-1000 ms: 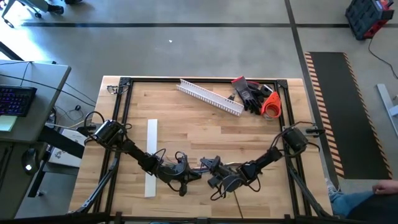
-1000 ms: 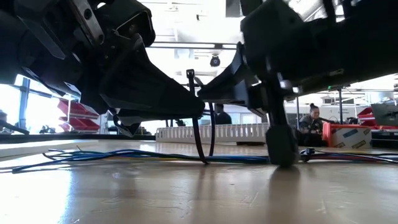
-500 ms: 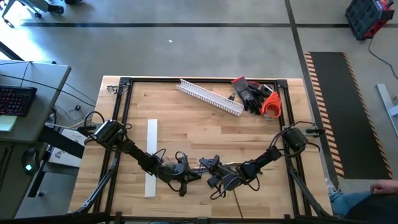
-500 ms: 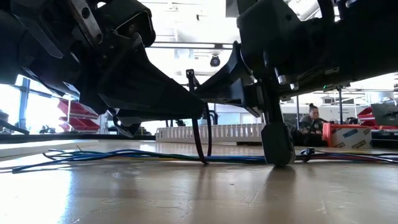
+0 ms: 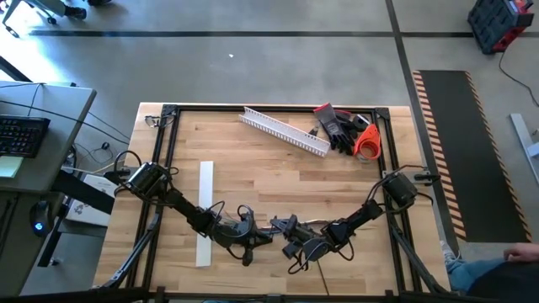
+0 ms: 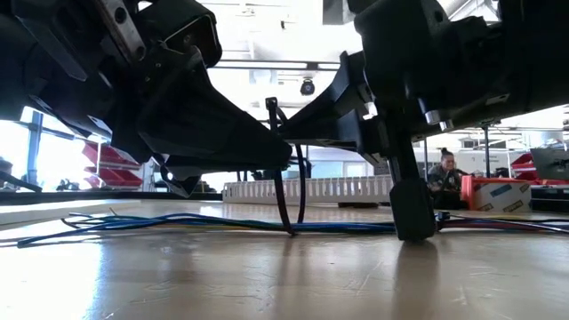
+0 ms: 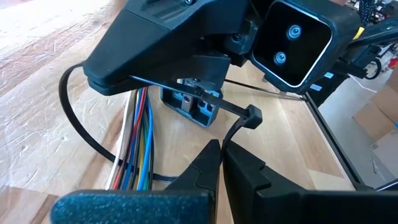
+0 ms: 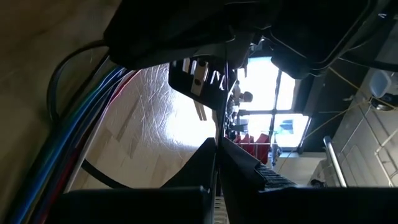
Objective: Ziptie cables
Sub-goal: Wrap the zip tie on the cable
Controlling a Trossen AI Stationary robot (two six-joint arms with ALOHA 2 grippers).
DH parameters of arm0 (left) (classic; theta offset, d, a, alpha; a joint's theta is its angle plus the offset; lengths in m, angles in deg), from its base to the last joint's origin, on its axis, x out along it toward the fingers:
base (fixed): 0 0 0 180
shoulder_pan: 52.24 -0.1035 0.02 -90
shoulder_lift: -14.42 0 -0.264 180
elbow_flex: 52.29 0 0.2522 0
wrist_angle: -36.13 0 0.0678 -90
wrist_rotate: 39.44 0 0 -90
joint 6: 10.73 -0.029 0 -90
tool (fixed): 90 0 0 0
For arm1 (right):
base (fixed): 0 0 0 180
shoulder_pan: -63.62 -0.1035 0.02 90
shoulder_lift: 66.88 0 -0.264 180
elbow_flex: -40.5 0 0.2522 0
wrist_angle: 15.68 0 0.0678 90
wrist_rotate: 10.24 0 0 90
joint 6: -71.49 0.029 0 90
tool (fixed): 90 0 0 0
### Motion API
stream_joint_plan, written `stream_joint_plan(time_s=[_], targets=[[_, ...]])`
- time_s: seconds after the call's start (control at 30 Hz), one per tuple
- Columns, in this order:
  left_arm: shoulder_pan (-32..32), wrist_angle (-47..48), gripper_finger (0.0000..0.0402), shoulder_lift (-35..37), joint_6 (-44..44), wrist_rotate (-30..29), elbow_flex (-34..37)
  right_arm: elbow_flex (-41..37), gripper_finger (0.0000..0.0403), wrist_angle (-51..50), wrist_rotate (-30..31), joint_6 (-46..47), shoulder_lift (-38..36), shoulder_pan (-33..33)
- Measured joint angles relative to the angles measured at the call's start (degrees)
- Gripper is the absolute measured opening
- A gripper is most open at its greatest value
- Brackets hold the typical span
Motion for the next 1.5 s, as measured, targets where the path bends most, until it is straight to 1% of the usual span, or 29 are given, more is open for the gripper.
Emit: stream_joint_plan(time_s=[0.13, 0.3, 0.4, 0.7, 0.83, 1.2, 1.37, 1.5], targets=[[0.0, 0.0, 0.0000, 0.0, 0.4, 0.2, 0.0, 0.0, 0.0000, 0.2, -1.0, -0.1, 0.0, 0.0], [0.0, 0.0, 0.0000, 0.0, 1.9, 2.1, 0.0, 0.0, 0.0000, 0.3, -2.4, -0.2, 0.0, 0.0], [0.0, 0.0, 0.0000, 0.0, 2.3, 2.5, 0.0, 0.0, 0.0000, 0.4, -4.1, -2.0, 0.0, -0.3], [-2.0, 0.0, 0.0000, 0.0, 6.4, 8.9, 0.0, 0.0, 0.0000, 0.5, -4.7, -5.1, 0.0, -0.4], [-2.6, 0.0, 0.0000, 0.0, 6.9, 10.3, 0.0, 0.0, 0.0000, 0.5, -4.7, -6.0, 0.0, -0.7], [-2.7, -0.3, 0.0000, 0.0, 7.8, 10.5, 0.0, 0.4, 0.0000, 0.2, -5.2, -6.5, 0.0, -2.2], [-2.7, -2.7, 0.0000, 0.0, 7.8, 10.7, 0.0, 2.6, 0.0000, -3.1, -6.7, -6.9, 0.0, -2.3], [-2.7, -3.1, 0.0000, 0.0, 8.4, 10.9, 0.0, 3.8, 0.0000, -5.9, -6.2, -8.9, 0.0, -2.3]])
